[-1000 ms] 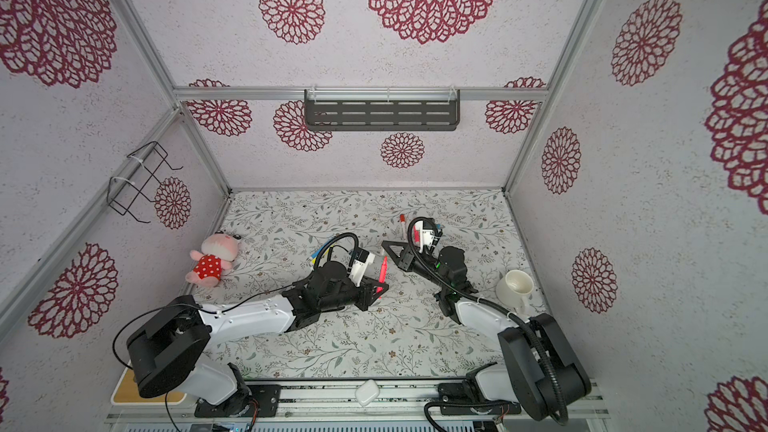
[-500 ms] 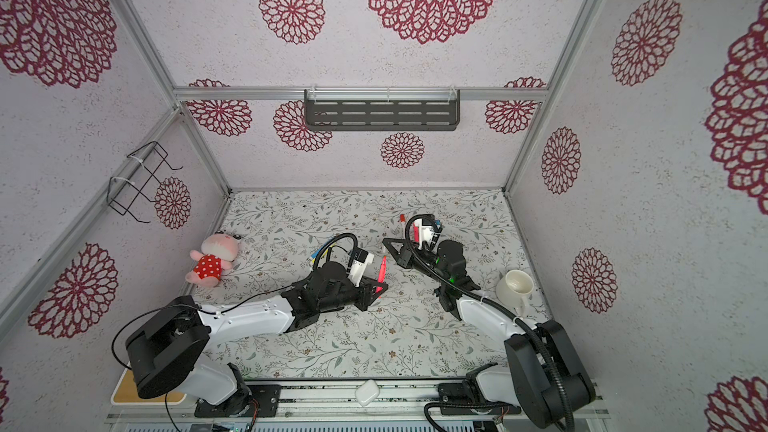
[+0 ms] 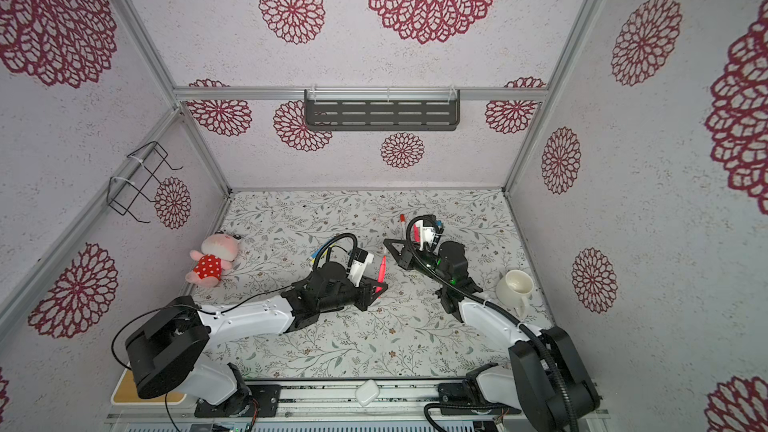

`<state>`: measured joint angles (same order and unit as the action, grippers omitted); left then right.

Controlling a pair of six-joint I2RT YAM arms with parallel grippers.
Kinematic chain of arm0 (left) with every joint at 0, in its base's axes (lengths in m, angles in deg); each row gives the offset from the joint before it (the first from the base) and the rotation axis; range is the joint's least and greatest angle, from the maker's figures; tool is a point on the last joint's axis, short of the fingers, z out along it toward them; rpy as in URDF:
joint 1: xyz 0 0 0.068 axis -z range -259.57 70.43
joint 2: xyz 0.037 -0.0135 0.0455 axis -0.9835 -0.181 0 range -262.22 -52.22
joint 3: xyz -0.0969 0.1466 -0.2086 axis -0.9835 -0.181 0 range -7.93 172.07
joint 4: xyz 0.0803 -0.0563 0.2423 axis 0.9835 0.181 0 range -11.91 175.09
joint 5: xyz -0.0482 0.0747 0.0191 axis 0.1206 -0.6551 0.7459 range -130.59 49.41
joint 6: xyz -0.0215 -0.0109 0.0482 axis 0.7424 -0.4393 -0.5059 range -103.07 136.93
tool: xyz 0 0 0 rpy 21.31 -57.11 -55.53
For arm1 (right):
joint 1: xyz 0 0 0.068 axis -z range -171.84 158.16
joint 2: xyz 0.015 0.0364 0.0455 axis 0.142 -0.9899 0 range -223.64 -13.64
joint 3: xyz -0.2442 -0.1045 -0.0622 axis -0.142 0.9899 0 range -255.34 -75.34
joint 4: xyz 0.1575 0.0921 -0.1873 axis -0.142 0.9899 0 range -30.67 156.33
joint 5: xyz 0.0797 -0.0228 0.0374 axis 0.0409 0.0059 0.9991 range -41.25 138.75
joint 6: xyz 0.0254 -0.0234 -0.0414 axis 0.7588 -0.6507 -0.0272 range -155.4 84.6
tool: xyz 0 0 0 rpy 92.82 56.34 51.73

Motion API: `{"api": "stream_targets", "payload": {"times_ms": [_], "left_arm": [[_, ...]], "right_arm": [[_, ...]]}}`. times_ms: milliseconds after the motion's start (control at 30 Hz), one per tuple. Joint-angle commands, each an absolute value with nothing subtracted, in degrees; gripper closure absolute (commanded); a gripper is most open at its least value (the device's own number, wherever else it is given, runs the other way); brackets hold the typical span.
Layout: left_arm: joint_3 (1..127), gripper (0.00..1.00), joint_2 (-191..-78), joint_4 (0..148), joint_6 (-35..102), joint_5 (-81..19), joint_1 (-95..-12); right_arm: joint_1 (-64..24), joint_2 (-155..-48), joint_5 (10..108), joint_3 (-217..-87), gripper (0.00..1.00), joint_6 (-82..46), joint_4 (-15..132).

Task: Insert the pens into the pen caps
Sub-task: 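Lower the clear cap onto the pink highlighter tip with the right gripper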

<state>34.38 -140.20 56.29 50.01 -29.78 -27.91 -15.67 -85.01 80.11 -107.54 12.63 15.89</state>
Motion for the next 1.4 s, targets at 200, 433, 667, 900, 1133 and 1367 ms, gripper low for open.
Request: {"api": "stream_targets", "payload": {"times_ms": [200, 433, 667, 900, 1133, 1367], "left_arm": [[34.53, 1.0, -138.54, 54.8, 50.26, -30.18, -27.62], [34.53, 1.0, -138.29, 54.55, 50.25, -30.53, -27.62], [33.87, 1.0, -137.18, 54.11, 50.08, -31.25, -27.57], [33.29, 1.0, -136.68, 53.26, 50.03, -31.5, -27.71], [33.47, 1.0, -136.84, 53.3, 50.32, -31.09, -27.74], [32.68, 1.0, -136.68, 53.14, 50.86, -30.8, -27.71]], "right_arm": [[-17.17, -83.6, 80.49, -105.83, 0.94, 10.49, 13.76], [-19.95, -83.87, 78.93, -104.72, 0.92, 8.28, 14.59], [-23.86, -80.76, 73.37, -99.9, 0.8, 3.58, 17.21], [-24.27, -76.51, 72.33, -95.61, 0.48, 3.48, 16.17], [-22.36, -72.99, 72.61, -97.87, 0.38, 4.1, 18.74], [-19.02, -74.19, 77.45, -104.34, 0.39, 4.76, 21.66]]}}
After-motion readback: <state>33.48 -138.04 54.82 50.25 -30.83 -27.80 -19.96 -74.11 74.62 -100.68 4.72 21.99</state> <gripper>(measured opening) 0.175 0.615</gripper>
